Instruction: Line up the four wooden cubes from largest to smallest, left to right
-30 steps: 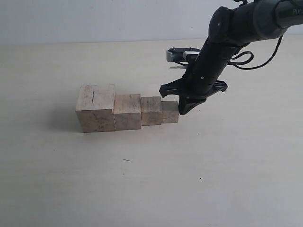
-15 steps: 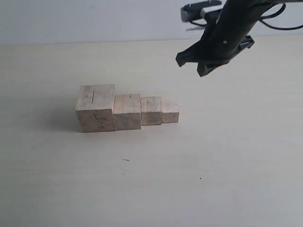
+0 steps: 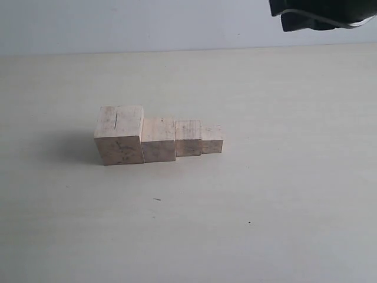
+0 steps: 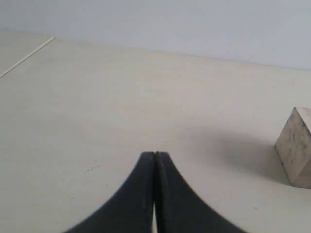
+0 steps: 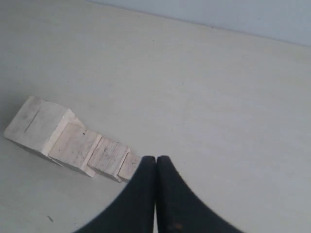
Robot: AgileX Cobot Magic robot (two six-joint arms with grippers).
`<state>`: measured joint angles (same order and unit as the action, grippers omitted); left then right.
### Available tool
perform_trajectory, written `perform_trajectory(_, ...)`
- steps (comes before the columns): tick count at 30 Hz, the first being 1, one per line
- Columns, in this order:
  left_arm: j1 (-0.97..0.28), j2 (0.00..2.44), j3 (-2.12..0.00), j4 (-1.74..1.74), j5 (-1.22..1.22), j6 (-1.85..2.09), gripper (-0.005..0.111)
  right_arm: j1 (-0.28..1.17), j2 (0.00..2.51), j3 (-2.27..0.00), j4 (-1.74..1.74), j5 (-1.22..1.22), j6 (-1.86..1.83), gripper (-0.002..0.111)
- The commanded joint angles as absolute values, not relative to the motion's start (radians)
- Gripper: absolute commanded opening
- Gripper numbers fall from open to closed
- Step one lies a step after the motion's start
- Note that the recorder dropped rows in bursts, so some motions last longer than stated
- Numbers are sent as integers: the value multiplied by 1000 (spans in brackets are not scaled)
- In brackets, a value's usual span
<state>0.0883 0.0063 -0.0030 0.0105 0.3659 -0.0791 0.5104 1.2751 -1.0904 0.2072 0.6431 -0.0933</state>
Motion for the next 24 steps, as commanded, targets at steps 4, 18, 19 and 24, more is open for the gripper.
perform_trajectory(4,92,0,0,0,354,-83,0,511,1178,-1085,205,649,-105,0)
perform_trajectory(18,92,0,0,0,354,-83,0,511,1108,-1085,212,643,-105,0)
perform_trajectory(19,92,0,0,0,354,-83,0,511,1098,-1085,210,640,-101,0)
perform_trajectory(24,92,0,0,0,354,-83,0,470,1022,-1056,200,625,-104,0)
